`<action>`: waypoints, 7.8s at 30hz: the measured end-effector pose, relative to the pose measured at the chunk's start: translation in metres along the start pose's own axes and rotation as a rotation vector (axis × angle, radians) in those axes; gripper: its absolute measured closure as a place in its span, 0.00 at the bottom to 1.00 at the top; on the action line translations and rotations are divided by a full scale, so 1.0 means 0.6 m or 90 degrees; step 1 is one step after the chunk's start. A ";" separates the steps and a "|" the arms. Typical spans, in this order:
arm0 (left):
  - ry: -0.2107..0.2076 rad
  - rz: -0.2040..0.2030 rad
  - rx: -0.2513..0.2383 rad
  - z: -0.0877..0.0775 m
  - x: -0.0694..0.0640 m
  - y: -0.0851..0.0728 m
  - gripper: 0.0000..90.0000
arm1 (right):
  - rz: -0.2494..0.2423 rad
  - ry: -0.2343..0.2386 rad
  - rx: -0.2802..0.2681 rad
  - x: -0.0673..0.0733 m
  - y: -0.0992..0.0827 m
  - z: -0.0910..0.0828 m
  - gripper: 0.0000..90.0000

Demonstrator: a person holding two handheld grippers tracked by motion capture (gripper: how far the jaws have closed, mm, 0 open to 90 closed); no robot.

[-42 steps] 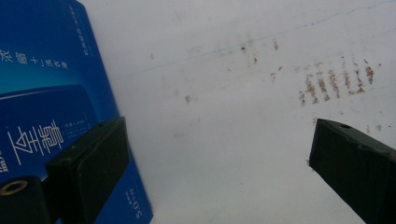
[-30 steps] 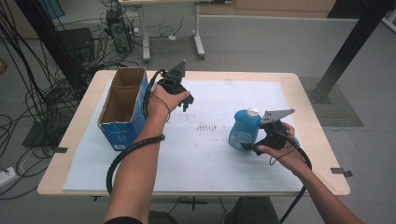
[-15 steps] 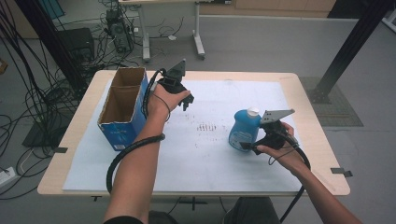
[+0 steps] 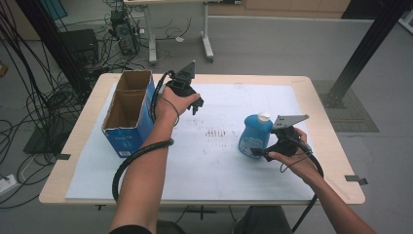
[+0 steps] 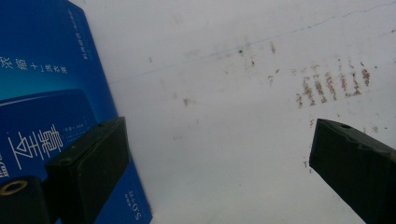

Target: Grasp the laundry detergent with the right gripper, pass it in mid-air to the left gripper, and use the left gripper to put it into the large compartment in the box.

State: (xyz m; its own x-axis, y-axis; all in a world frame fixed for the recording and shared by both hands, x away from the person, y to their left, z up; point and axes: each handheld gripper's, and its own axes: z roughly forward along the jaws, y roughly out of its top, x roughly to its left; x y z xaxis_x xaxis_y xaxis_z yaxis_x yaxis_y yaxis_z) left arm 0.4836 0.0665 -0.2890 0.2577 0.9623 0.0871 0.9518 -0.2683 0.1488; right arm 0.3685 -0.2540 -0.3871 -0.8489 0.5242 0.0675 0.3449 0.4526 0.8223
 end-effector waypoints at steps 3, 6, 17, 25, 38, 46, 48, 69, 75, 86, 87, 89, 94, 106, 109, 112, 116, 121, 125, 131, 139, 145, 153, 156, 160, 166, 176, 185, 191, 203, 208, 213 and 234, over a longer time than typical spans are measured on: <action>-0.001 0.000 0.000 0.000 0.000 0.000 0.06 | 0.001 0.000 -0.002 0.000 0.000 0.001 0.03; 0.000 0.000 0.000 0.000 0.000 0.000 0.06 | 0.000 0.002 -0.002 0.001 0.001 0.002 0.03; 0.000 -0.003 -0.004 -0.001 0.000 0.000 0.06 | -0.003 -0.001 -0.009 0.002 0.002 0.003 0.03; 0.000 0.001 -0.003 -0.001 -0.001 0.000 0.06 | -0.004 -0.002 -0.010 0.003 0.002 0.003 0.03; -0.001 0.003 -0.002 -0.002 -0.001 0.001 0.06 | -0.004 -0.003 -0.012 0.004 0.002 0.003 0.03; -0.001 0.001 -0.004 -0.004 -0.001 0.001 0.06 | -0.006 -0.004 -0.015 0.005 0.003 0.002 0.03; 0.000 0.005 -0.004 -0.005 -0.001 0.001 0.06 | -0.006 -0.004 -0.016 0.005 0.003 0.002 0.03; 0.002 0.001 -0.008 -0.005 -0.001 0.001 0.06 | -0.005 -0.007 -0.016 0.005 0.002 0.004 0.03; 0.003 0.005 -0.005 -0.005 0.000 0.000 0.06 | -0.003 -0.007 -0.016 0.005 0.002 0.004 0.03; 0.004 0.002 -0.007 -0.006 -0.002 0.000 0.06 | -0.002 -0.010 -0.017 0.004 0.000 0.004 0.03; 0.005 0.002 -0.006 -0.006 -0.002 0.000 0.06 | -0.002 -0.011 -0.017 0.004 0.000 0.004 0.03; 0.006 0.006 -0.005 -0.007 -0.001 0.001 0.06 | -0.001 -0.011 -0.017 0.004 0.000 0.003 0.03; 0.006 0.006 -0.006 -0.008 -0.001 0.001 0.06 | -0.002 -0.010 -0.017 0.005 0.000 0.004 0.03; 0.006 0.003 -0.008 -0.007 -0.002 0.000 0.06 | -0.003 -0.013 -0.019 0.006 0.001 0.004 0.03; 0.006 0.003 -0.008 -0.008 -0.001 0.000 0.06 | -0.003 -0.014 -0.019 0.005 0.000 0.004 0.03; 0.006 0.002 -0.007 -0.008 -0.002 0.000 0.06 | -0.003 -0.015 -0.020 0.005 0.000 0.004 0.03; 0.007 0.005 -0.006 -0.008 -0.001 0.001 0.06 | -0.001 -0.015 -0.019 0.005 0.000 0.005 0.03; 0.006 0.006 -0.006 -0.008 -0.001 0.001 0.06 | 0.001 -0.016 -0.018 0.005 -0.001 0.006 0.03; 0.005 0.001 -0.009 -0.007 -0.002 0.001 0.06 | 0.003 -0.016 -0.017 0.004 -0.002 0.007 0.03; 0.005 0.003 -0.006 -0.007 0.000 0.000 0.06 | 0.006 -0.017 -0.017 0.002 -0.005 0.009 0.05; 0.005 0.002 -0.009 -0.007 0.000 -0.002 0.06 | 0.010 -0.023 -0.022 0.000 -0.008 0.009 0.12; 0.005 0.006 -0.005 -0.005 -0.001 0.000 0.06 | 0.011 -0.024 -0.028 -0.003 -0.012 0.012 0.19; 0.005 0.008 -0.003 -0.003 -0.006 0.001 0.06 | -0.001 -0.026 -0.028 -0.005 -0.012 0.017 0.28; 0.007 0.007 -0.003 -0.002 -0.006 0.001 0.06 | -0.002 -0.025 -0.030 -0.006 -0.013 0.019 0.34; 0.008 0.010 -0.001 -0.003 -0.004 0.001 0.06 | -0.008 -0.022 -0.027 -0.006 -0.013 0.020 0.39; 0.007 0.004 -0.004 -0.003 -0.004 0.000 0.06 | -0.015 -0.030 -0.029 -0.007 -0.014 0.020 0.45; 0.009 0.007 -0.005 -0.005 -0.005 0.000 0.06 | -0.016 -0.032 -0.030 -0.006 -0.015 0.021 0.45; 0.012 0.008 -0.005 -0.008 -0.005 0.001 0.06 | -0.017 -0.033 -0.029 -0.006 -0.015 0.021 0.45; 0.013 0.011 -0.005 -0.010 -0.006 0.001 0.06 | -0.016 -0.034 -0.028 -0.006 -0.015 0.021 0.45; 0.016 0.007 -0.005 -0.012 -0.002 -0.002 0.06 | -0.017 -0.034 -0.024 -0.006 -0.013 0.021 0.45; 0.017 0.006 -0.008 -0.016 -0.001 -0.003 0.06 | -0.016 -0.034 -0.023 -0.006 -0.013 0.021 0.45; 0.017 0.005 -0.010 -0.019 0.000 -0.005 0.06 | -0.016 -0.034 -0.022 -0.006 -0.013 0.021 0.45; 0.018 0.004 -0.018 -0.030 0.007 -0.011 0.06 | -0.015 -0.037 -0.023 -0.005 -0.013 0.021 0.46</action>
State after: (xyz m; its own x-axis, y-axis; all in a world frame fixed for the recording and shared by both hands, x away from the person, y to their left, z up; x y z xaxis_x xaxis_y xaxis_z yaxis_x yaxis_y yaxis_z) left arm 0.4754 0.0716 -0.2716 0.2584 0.9590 0.1163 0.9450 -0.2760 0.1758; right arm 0.3731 -0.2502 -0.4010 -0.8315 0.5553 0.0155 0.3096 0.4400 0.8429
